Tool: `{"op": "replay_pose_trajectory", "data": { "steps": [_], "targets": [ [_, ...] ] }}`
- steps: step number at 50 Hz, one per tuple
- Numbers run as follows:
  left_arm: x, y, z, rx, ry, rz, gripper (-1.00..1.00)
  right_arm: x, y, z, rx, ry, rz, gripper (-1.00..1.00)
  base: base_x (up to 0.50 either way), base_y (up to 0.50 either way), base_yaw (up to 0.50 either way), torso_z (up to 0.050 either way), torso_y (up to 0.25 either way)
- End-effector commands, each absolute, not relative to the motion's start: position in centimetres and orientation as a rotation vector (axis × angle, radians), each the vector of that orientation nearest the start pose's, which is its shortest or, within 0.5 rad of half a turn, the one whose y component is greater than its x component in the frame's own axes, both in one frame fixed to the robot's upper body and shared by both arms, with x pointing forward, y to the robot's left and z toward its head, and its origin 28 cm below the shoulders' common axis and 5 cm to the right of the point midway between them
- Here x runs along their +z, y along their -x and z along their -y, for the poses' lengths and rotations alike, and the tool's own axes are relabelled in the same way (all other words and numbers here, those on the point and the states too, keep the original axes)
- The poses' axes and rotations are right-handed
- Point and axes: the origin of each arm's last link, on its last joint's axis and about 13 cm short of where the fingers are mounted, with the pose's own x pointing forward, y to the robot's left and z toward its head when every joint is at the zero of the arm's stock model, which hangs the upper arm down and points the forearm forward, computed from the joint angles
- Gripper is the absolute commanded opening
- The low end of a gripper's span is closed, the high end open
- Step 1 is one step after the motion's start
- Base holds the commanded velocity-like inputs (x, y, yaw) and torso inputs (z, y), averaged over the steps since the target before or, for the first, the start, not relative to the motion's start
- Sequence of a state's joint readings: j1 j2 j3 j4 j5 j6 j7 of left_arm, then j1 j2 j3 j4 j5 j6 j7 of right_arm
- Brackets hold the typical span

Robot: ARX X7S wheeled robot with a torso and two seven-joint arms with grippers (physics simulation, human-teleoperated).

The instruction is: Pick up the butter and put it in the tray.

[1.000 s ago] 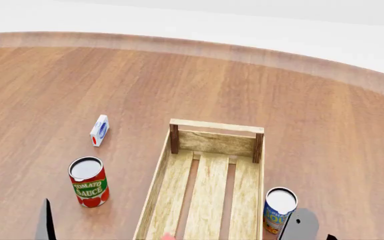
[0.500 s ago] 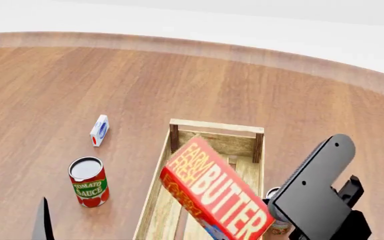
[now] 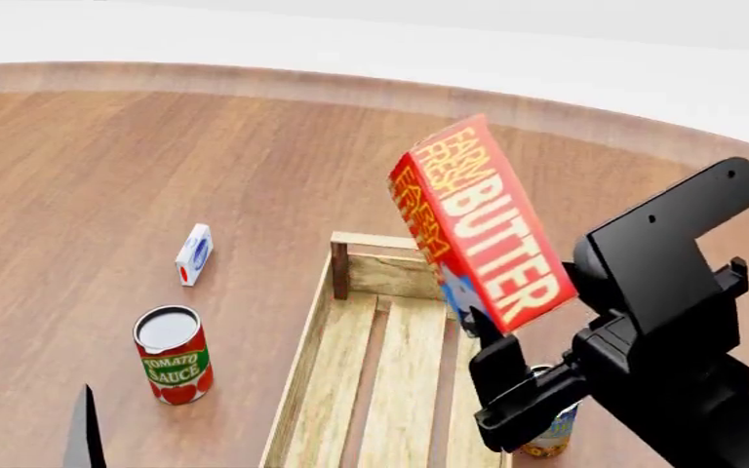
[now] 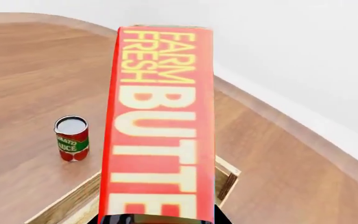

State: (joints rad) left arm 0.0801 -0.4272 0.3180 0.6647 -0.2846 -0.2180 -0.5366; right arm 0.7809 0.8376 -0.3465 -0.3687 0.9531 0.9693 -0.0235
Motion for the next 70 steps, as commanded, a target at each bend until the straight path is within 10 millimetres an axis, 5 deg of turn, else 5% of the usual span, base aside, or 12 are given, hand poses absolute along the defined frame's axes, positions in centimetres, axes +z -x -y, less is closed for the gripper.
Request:
{"op": "replay_pose_trajectory", "data": {
  "steps": [1,11,32,51,52,58,70],
  "targets": [
    [10.9,-16.8,-20.3,0.021,0.013,0.233,1.00,22.8,-28.9,18.1,0.393,0.172,-0.116,-1.00,0.00,0.00,0.00,0.000,0.010],
    [10.9,-16.9,-20.4,0.023,0.015,0.233,1.00,21.9,-31.2,17.8,0.269,0.082,-0.094,-1.00,0.00,0.00,0.00,0.000,0.001],
    [10.8,-16.9,-20.5,0.027,0.022,0.233,1.00,20.4,-35.2,13.3,0.215,-0.030,-0.083,-1.00,0.00,0.00,0.00,0.000,0.001],
    [10.7,-16.7,-20.4,0.022,0.025,0.233,1.00,19.9,-36.4,10.3,0.085,-0.107,-0.076,-1.00,0.00,0.00,0.00,0.001,0.002],
    [10.7,-16.7,-20.3,0.021,0.026,0.236,1.00,20.4,-36.2,10.0,0.063,-0.211,-0.084,-1.00,0.00,0.00,0.00,0.000,0.000],
    [10.7,-16.6,-20.3,0.019,0.026,0.232,1.00,21.9,-36.3,8.7,0.031,-0.195,-0.091,-1.00,0.00,0.00,0.00,0.000,0.002],
    [10.6,-16.8,-20.3,0.022,0.028,0.227,1.00,22.0,-37.2,7.4,-0.106,-0.186,-0.237,-1.00,0.00,0.00,0.00,0.001,0.002]
  ]
}}
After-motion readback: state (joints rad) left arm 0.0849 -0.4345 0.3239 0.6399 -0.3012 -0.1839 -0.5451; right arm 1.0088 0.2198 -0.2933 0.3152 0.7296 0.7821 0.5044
